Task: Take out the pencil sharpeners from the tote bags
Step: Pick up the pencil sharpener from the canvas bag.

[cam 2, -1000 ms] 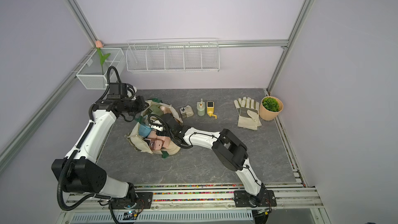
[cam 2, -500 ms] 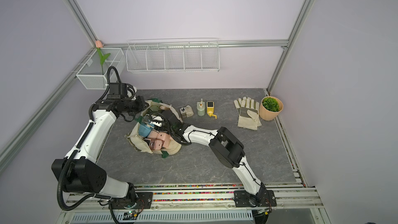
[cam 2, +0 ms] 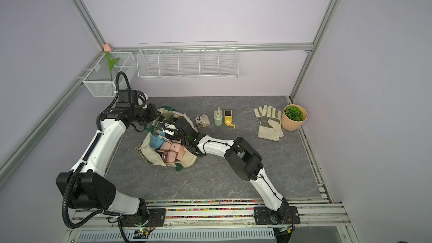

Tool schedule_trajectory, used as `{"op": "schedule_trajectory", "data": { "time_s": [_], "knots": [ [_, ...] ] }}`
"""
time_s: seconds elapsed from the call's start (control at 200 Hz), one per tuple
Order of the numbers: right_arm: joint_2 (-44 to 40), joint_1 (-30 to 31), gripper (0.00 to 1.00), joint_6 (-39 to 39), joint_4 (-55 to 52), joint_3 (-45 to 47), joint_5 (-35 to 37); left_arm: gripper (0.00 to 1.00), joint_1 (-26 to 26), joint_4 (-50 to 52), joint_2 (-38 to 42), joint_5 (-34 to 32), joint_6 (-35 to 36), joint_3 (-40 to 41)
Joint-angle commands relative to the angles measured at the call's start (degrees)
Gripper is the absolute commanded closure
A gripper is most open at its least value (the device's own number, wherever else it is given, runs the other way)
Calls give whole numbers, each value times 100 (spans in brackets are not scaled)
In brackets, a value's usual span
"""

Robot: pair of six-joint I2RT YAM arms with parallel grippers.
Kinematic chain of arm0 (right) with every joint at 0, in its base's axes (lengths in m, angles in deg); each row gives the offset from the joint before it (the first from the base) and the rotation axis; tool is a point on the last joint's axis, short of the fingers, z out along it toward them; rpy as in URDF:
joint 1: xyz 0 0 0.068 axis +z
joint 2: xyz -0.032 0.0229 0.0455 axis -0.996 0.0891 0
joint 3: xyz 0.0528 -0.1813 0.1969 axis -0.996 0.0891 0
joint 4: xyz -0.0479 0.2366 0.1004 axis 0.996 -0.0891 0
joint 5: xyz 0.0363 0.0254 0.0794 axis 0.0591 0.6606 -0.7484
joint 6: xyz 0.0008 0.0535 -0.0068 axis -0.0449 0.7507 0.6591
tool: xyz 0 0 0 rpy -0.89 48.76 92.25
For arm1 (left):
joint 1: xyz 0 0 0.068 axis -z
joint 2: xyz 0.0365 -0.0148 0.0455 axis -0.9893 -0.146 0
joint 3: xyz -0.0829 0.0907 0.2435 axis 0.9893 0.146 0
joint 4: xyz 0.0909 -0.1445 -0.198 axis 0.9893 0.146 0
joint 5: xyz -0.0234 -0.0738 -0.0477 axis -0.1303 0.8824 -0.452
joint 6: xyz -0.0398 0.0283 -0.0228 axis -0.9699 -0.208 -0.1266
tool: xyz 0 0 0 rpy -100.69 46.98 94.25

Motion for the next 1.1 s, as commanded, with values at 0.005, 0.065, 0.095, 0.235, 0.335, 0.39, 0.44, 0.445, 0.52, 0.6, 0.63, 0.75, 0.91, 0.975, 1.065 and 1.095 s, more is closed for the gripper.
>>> {"op": "schedule_trajectory", "data": {
  "time_s": [0.005,0.065,0.095,0.235,0.335,0.39,0.44,0.445,0.52,0.6,0.63,0.75,0.91,0.975,1.065,1.095],
  "knots": [
    [85,-155,36,486,316,-15,-92,100,-29,193,119,41,30,16],
    [47,-194,37,637,299,25,-201,100,-30,192,117,35,25,16],
    [37,-212,37,711,293,48,-263,100,-27,195,121,38,25,15],
    [15,-299,37,1112,210,36,-524,100,-29,197,116,40,28,11],
    [95,-324,33,1312,169,-79,-561,100,-27,188,125,41,19,17],
    [156,-342,29,1406,64,-187,-617,100,-30,195,117,37,21,15],
    [214,-352,27,1471,51,-248,-601,100,-29,188,124,52,23,17],
    [228,-354,27,1483,51,-256,-597,100,-30,188,124,52,26,21],
    [345,-365,26,1553,-50,-412,-585,100,-29,188,121,49,16,14],
    [488,-364,25,1592,-63,-567,-522,100,-29,188,125,61,19,21],
    [539,-365,24,1613,-42,-617,-470,100,-30,194,125,54,16,23],
    [720,-364,23,1626,45,-777,-351,100,-25,184,131,57,18,27],
    [785,-363,28,1509,237,-802,-380,100,-30,192,114,47,18,23],
    [781,-365,31,1446,227,-817,-416,100,-29,197,121,28,30,21],
    [667,-365,40,1384,340,-687,-553,100,-30,197,122,26,30,16],
    [610,-363,42,1369,414,-580,-624,100,-30,196,119,22,30,9]
  ]
}}
